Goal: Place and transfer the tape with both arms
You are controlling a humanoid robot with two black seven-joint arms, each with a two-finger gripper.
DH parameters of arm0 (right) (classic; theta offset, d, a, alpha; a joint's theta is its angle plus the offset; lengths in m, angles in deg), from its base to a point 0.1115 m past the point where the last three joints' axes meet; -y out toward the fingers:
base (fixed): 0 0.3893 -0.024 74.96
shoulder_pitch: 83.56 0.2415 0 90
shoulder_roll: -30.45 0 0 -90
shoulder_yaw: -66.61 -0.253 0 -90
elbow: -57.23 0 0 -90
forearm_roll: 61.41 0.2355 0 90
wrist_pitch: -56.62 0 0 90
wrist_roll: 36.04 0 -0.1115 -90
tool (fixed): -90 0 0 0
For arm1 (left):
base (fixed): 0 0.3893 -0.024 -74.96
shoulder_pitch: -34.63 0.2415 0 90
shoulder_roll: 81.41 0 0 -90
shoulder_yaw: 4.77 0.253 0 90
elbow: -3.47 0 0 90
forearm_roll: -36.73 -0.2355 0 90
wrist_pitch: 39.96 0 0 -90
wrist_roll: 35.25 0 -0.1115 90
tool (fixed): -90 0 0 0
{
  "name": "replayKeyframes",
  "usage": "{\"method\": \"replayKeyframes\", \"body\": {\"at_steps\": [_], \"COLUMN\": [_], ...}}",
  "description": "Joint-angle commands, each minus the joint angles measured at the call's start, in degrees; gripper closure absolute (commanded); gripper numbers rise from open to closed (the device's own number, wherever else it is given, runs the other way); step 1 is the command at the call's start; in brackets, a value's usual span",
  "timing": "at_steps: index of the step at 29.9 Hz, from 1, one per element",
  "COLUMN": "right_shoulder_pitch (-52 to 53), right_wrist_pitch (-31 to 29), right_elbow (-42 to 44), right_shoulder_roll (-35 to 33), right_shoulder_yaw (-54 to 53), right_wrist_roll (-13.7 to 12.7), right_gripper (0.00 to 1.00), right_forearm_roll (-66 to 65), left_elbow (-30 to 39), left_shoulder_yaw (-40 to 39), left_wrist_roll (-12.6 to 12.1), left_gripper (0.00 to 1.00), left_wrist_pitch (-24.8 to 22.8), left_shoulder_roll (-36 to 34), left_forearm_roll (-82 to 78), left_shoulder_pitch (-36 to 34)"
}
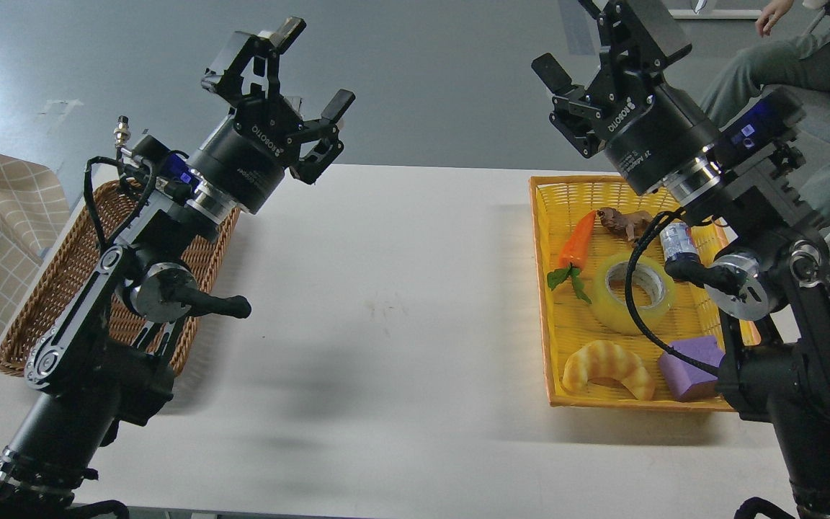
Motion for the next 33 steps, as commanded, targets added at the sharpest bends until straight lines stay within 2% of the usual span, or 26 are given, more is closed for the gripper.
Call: {"method": "replayKeyframes", "body": {"at_steps": [1,24,33], "right_shoulder_pitch": [-0.1,0.3,0.6], "right_wrist_pitch": [0.0,0.1,-0.1], "right_elbow": [0.0,0.5,-0.4], "right_shoulder_roll": [0.0,0.0,0.0], "right_shoulder_yaw": [0.0,-0.4,-5.2], "right_wrist_roll": [0.0,0.0,0.0], "right_gripper": [0.0,0.0,0.0], "right_forearm_roll": [0.0,1.9,2.4], "left_elbow": [0.0,0.5,0.7], "left_shoulder_yaw": [-0.1,-0.1,-0.1], "left_wrist_roll": [0.0,-0.7,-0.4], "left_gripper": [0.02,0.02,0.02], "left_wrist_pitch": [-0.1,0.0,-0.1], "left_shoulder_roll": [-0.2,-0.5,0.4], "left_forearm_roll": [0.0,0.1,0.2], "left_shoulder_pitch": [0.1,-0.6,-0.7]}}
